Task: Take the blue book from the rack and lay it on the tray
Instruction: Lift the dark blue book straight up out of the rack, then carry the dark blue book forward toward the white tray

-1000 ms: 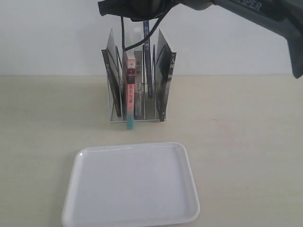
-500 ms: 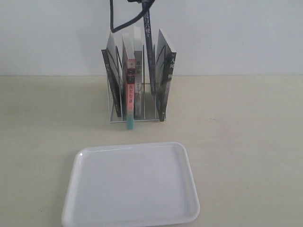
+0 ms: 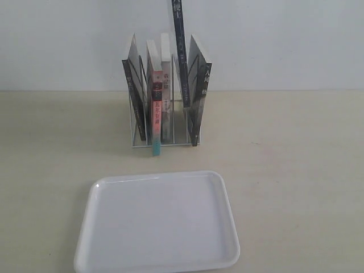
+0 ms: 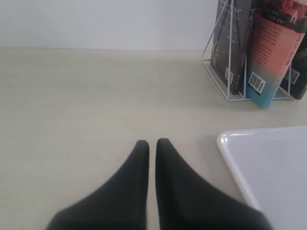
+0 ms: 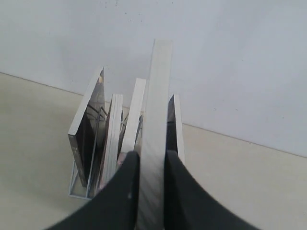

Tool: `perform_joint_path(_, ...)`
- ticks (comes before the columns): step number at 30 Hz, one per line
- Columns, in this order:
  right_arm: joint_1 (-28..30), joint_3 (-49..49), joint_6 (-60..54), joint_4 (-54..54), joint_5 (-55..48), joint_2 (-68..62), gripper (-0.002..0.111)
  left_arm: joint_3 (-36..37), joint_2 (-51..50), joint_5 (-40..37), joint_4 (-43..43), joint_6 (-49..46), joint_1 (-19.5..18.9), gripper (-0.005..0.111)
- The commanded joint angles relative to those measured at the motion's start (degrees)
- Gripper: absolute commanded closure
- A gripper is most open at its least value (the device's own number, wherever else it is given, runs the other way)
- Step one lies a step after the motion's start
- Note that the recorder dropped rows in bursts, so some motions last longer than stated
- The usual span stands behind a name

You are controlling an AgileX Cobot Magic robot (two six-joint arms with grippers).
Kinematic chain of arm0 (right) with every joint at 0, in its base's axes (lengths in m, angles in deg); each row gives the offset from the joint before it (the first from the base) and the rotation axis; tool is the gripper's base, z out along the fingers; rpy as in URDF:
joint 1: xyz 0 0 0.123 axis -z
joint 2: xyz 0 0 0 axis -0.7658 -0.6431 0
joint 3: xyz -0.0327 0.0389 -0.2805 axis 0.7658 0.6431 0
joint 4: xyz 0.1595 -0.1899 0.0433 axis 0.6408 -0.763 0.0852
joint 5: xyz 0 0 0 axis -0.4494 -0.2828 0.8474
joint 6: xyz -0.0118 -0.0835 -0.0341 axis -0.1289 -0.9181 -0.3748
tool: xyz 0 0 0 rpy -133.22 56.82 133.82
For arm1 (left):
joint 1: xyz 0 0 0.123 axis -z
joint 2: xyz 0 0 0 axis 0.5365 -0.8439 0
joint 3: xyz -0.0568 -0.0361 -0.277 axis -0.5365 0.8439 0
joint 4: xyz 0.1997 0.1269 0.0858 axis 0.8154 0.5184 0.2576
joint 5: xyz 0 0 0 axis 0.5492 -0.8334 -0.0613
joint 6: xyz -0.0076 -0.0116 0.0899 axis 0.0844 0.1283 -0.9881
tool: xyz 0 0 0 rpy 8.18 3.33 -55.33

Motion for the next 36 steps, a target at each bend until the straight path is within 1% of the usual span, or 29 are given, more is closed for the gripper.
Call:
perform_joint_path(1,-1.4,0.1,-1.4,-3.2,0.5,2.9,0.108,0.2,0.2,0.3,0.0,-0.1,-0.1,0.102)
perform_joint_path(4,-3.0,2.5,-0.9,-4.3,0.5,4.7,0.108,0.2,0.2,0.3,0.0,-0.1,-0.1,0.102)
perform_joint_path(9,-8.7,10.3,1.7,-7.0,0.5,10.2,0.108,0.2,0.2,0.3,0.0,-0.1,-0.1,0.102)
perform_joint_path(11,-10.3,12.0,2.8,-8.0,0.5,11.7,0.108,0.2,0.2,0.3,0.0,-0.1,-0.1,0.102)
perform_joint_path(15,-12.5,15.9,4.9,-8.5,0.5,14.8,0.108,0.2,0.2,0.3,0.0,-0.1,-0.1,0.102)
perform_joint_path(22,-15.8,26.5,9.7,-10.1,0.5,20.4,0.108,0.2,0.2,0.3,0.0,-0.1,-0.1,0.102)
perform_joint_path(27,-15.9,34.7,11.9,-9.3,0.5,23.8,0.108,0.2,0.2,0.3,0.0,-0.1,-0.1,0.102)
perform_joint_path(33,-15.9,46.7,18.8,-11.0,1.8,27.1,0.108,0.2,0.2,0.3,0.0,-0.1,-0.1,0.102)
perform_joint_path(36,-15.9,50.0,20.0,-11.1,3.1,27.1,0.108,0.2,0.2,0.3,0.0,-0.1,-0.1,0.102)
